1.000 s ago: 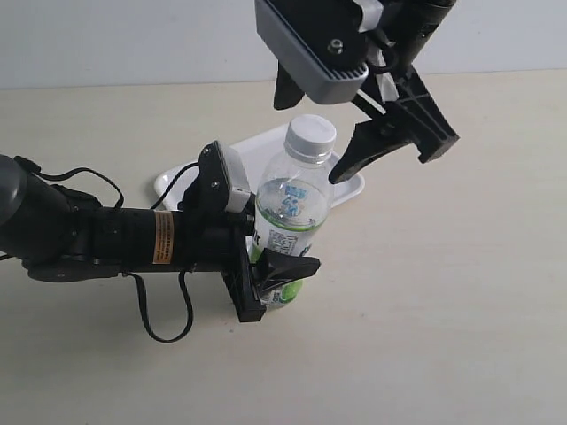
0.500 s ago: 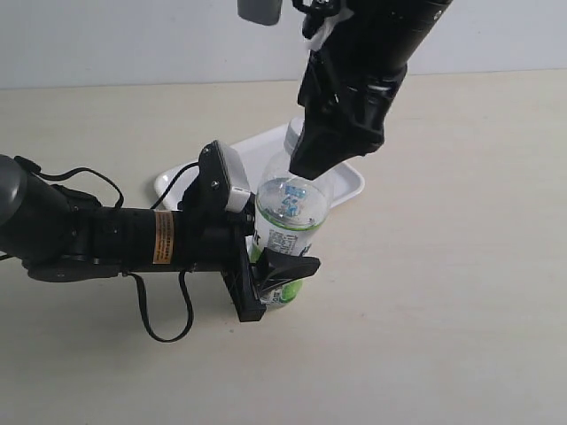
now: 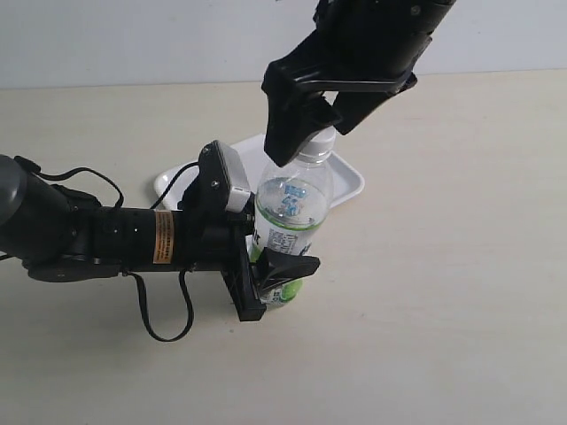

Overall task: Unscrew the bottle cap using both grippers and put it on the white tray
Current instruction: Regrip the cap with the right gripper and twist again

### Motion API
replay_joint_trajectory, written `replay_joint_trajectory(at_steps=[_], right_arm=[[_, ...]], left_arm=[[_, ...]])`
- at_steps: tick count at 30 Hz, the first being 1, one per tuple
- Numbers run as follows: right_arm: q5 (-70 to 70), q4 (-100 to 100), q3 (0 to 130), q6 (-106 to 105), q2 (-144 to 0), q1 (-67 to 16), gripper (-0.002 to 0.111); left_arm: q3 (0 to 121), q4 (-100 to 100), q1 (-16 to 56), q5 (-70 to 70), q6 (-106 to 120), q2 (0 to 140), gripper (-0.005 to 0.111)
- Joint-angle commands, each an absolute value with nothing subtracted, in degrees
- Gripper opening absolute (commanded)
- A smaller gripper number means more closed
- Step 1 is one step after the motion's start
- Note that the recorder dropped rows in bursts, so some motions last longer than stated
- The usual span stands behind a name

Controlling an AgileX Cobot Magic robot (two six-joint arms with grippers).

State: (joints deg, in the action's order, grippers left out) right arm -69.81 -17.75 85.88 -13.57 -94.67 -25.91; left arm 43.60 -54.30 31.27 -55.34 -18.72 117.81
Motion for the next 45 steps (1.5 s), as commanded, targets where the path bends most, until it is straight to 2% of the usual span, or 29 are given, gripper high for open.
replay_joint_trajectory(at_steps=[1, 6, 17, 22, 25, 28, 29, 33, 45], right_arm=[[-70.0, -17.9, 85.8, -10.6, -94.0, -26.0, 0.077], [-70.0, -17.3, 85.8, -10.3, -94.2, -26.0, 0.076], [-68.4, -16.5, 85.7, -10.3, -95.1, -26.0, 0.062], [-68.9, -16.5, 85.7, -10.3, -95.1, -26.0, 0.042], [-69.3, -16.5, 85.7, -10.3, -95.1, -26.0, 0.025], [-69.3, -15.7, 85.7, -10.4, -95.1, -26.0, 0.002], [-69.3, -15.4, 85.7, -10.9, -95.1, -26.0, 0.0], [-69.3, -13.0, 85.7, -14.2, -95.1, -26.0, 0.0], [-69.1, -14.7, 85.7, -55.4, -95.1, -26.0, 0.0]], left_arm=[[44.0, -53.3, 31.4, -55.6, -18.4, 117.3, 0.0], [44.0, -53.3, 31.4, -55.6, -18.4, 117.3, 0.0], [44.0, -53.3, 31.4, -55.6, -18.4, 117.3, 0.0], [44.0, -53.3, 31.4, -55.6, -18.4, 117.3, 0.0], [44.0, -53.3, 31.4, -55.6, -18.4, 117.3, 0.0], [44.0, -53.3, 31.4, -55.6, -18.4, 117.3, 0.0], [44.0, -53.3, 31.4, -55.6, -18.4, 117.3, 0.0], [44.0, -53.5, 31.4, -55.6, -18.5, 117.3, 0.0], [44.0, -53.7, 31.4, -54.5, -18.5, 117.3, 0.0]])
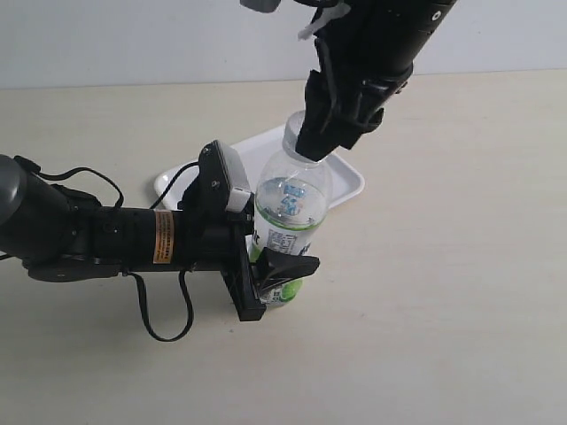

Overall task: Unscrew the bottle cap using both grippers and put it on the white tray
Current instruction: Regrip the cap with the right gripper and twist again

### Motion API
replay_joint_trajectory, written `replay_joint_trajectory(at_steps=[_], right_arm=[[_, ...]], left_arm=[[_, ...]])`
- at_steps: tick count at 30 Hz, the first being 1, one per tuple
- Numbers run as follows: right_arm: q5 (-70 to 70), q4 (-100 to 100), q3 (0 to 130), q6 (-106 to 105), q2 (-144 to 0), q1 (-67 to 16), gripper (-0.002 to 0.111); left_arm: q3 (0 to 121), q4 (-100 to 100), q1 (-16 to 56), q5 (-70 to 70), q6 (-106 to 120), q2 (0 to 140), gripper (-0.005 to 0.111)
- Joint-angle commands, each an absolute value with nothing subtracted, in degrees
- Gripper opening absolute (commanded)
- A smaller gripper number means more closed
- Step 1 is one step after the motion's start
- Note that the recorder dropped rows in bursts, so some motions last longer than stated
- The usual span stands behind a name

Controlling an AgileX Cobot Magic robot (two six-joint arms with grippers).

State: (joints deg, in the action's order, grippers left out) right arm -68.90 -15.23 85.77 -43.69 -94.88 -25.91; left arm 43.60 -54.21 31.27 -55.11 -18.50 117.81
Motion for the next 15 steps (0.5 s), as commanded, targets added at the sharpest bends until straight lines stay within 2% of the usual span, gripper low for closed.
replay_joint_trajectory(at_steps=[1, 15], right_arm=[[-69.1, -14.7, 85.7, -58.1, -95.1, -26.0, 0.0], [-67.0, -15.1, 85.7, -97.3, -95.1, -26.0, 0.0]], left_arm=[[44.0, -53.7, 31.4, -54.5, -18.5, 117.3, 0.0], [44.0, -53.7, 31.4, -54.5, -18.6, 117.3, 0.0]])
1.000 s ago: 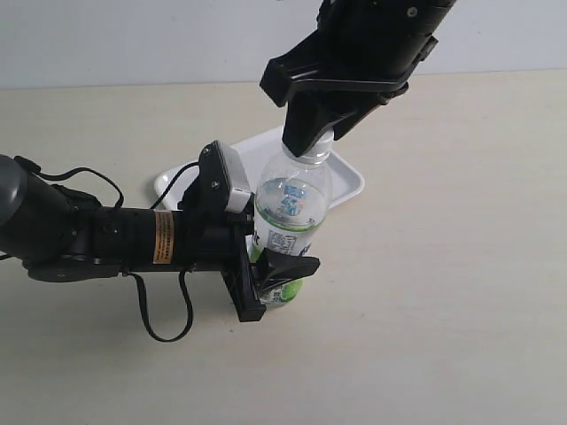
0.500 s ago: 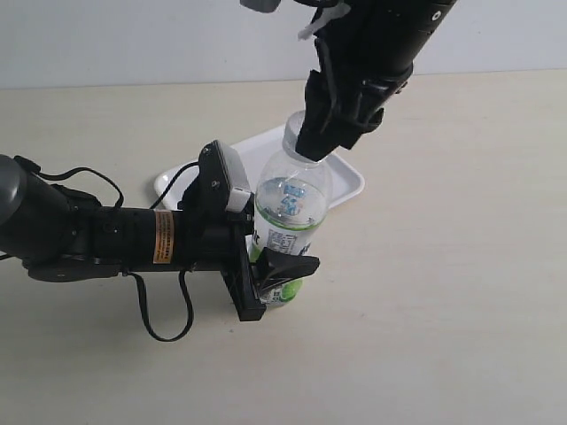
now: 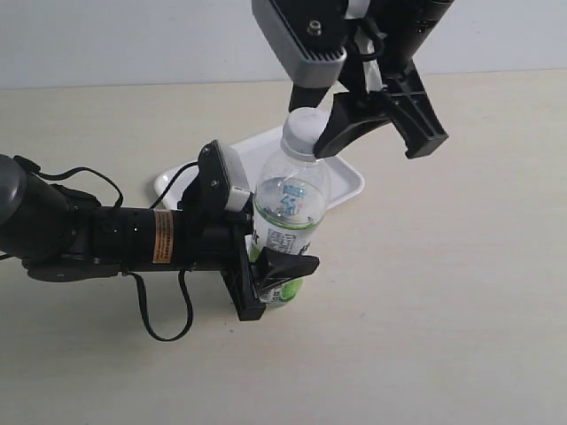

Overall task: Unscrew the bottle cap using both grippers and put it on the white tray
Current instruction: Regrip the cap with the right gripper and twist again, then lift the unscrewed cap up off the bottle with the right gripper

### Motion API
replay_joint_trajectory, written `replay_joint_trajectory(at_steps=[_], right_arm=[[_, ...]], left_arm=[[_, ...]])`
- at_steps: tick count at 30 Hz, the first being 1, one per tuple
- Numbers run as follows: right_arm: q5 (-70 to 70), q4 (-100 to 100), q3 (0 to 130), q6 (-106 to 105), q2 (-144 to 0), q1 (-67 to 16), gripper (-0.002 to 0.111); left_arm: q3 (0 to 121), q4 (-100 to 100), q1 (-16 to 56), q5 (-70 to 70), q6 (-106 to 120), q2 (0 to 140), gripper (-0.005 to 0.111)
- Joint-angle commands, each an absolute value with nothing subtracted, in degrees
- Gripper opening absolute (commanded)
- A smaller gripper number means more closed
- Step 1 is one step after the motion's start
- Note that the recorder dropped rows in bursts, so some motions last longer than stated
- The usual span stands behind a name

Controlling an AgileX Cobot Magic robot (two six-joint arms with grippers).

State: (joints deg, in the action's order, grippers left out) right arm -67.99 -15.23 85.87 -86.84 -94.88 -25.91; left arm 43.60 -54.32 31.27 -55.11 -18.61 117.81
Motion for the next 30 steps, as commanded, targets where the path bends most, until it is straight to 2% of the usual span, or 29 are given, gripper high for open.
replay_joint_trajectory(at_steps=[1, 9, 16, 20, 24, 30], right_arm=[[-66.4, -15.5, 85.7, -99.5, -95.1, -26.0, 0.0], [-67.8, -19.4, 85.7, -121.0, -95.0, -26.0, 0.0], [-67.8, -19.1, 85.7, -121.2, -89.8, -26.0, 0.0], [-66.8, -19.3, 85.8, -116.0, -83.5, -26.0, 0.0], [-62.4, -14.7, 85.8, -100.6, -81.5, -26.0, 0.0], [-51.7, -17.1, 85.8, -87.8, -84.5, -19.3, 0.0]], left_arm=[[44.0, -53.9, 31.4, -54.5, -18.6, 117.3, 0.0], [44.0, -54.7, 31.4, -54.5, -18.6, 117.3, 0.0], [44.0, -54.8, 31.4, -54.7, -18.8, 117.3, 0.0], [44.0, -54.7, 31.4, -54.9, -18.8, 117.3, 0.0], [43.7, -53.5, 31.4, -54.9, -17.9, 117.4, 0.0], [41.5, -47.3, 31.4, -56.7, -13.2, 117.4, 0.0]])
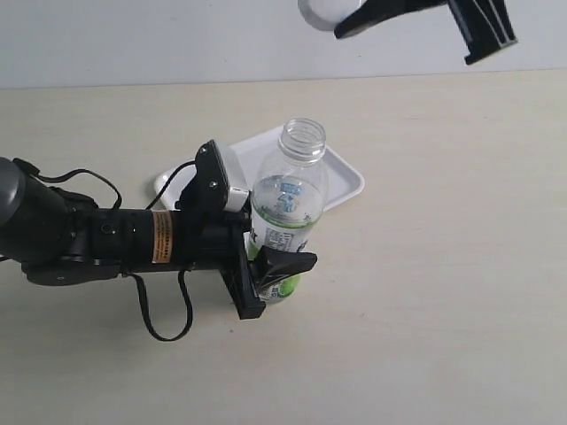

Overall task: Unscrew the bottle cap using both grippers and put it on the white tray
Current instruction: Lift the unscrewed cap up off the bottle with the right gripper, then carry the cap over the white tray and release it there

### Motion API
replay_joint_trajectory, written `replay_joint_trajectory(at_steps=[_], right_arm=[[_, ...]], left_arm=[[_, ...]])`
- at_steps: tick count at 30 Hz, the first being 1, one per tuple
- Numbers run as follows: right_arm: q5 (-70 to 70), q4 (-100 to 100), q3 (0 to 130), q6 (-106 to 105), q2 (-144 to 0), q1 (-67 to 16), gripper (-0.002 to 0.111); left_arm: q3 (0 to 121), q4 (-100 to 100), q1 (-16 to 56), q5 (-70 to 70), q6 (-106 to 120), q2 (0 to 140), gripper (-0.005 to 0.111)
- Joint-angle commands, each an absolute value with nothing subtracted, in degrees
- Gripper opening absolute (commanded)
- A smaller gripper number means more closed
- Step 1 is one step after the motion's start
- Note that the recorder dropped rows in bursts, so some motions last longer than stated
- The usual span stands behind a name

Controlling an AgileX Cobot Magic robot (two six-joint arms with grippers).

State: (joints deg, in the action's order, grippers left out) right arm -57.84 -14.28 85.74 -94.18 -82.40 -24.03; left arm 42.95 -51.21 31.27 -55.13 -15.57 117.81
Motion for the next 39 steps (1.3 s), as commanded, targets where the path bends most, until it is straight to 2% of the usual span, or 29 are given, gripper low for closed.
replay_joint_trajectory(at_steps=[1, 5, 11, 24, 39], right_arm=[[-51.4, -20.7, 85.8, -87.8, -85.6, -17.0, 0.0], [-49.2, -32.0, 85.8, -88.2, -89.5, -11.0, 0.0], [-41.6, -44.9, 86.4, -82.1, -94.5, -7.7, 0.0], [-37.7, -36.7, 95.0, -40.9, -107.1, -7.7, 0.0], [-37.5, -43.1, 95.2, -40.8, -124.0, -9.9, 0.0]], left_arm=[[41.1, -46.9, 31.4, -57.0, -12.4, 117.4, 0.0], [39.0, -43.8, 31.4, -60.4, -10.2, 117.4, 0.0], [37.4, -43.2, 31.4, -64.9, -9.0, 117.3, 0.0], [37.4, -44.4, 31.4, -67.0, -7.3, 117.4, 0.0], [37.4, -47.0, 31.4, -67.8, -6.5, 117.4, 0.0]])
